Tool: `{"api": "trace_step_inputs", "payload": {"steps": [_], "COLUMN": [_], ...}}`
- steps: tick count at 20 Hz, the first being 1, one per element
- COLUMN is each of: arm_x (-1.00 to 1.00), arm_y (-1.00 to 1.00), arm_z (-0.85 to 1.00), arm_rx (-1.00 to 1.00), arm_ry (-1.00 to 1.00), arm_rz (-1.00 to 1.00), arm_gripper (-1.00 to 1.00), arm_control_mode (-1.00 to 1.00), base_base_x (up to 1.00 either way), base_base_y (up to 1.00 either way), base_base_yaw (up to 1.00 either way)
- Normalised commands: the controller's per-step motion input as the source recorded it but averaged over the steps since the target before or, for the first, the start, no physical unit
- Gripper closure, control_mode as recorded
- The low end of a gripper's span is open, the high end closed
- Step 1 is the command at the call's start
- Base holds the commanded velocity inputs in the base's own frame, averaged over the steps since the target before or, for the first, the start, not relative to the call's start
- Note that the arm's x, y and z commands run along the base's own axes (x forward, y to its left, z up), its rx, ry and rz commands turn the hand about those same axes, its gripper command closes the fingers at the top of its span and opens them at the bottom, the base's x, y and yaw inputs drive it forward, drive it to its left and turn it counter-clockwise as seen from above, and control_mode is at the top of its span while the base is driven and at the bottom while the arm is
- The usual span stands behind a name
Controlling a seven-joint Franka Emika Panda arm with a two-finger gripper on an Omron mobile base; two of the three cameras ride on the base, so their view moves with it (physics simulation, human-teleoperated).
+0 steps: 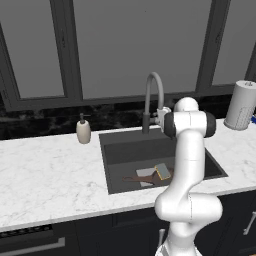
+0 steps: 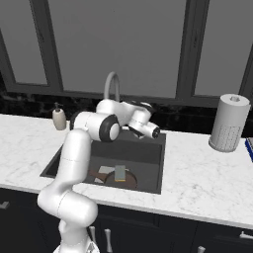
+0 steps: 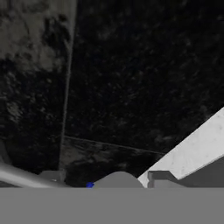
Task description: Pick the pan and sponge and place them into the sink. Then turn on the water.
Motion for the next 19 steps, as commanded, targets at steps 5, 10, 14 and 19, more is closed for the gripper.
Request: {"api": "trace_step_inputs", "payload": {"steps": [5,10,14,19], "arm_x": [0.34,0.23,0.01,0.0], "arm_y": [-0.36,-0.41,-0.07,0.0], "arm_z": [0.0,0.0,-0.05,0.0], "arm_rx": [0.36,0.34,0.05,0.0], "arm_ry": [0.31,0.29,0.06,0.0], "arm_rz": [-0.19,-0.09,0.0,0.0], "arm_gripper": [1.0,1.0,1.0,1.0], "arm_control_mode": [-1.0,-1.0,-1.0,-1.0], "base_base_x": [0.0,0.0,0.0,0.0], "base_base_y": [0.0,0.0,0.0,0.0], "base_base_yaw": [0.0,0.0,0.0,0.0]}}
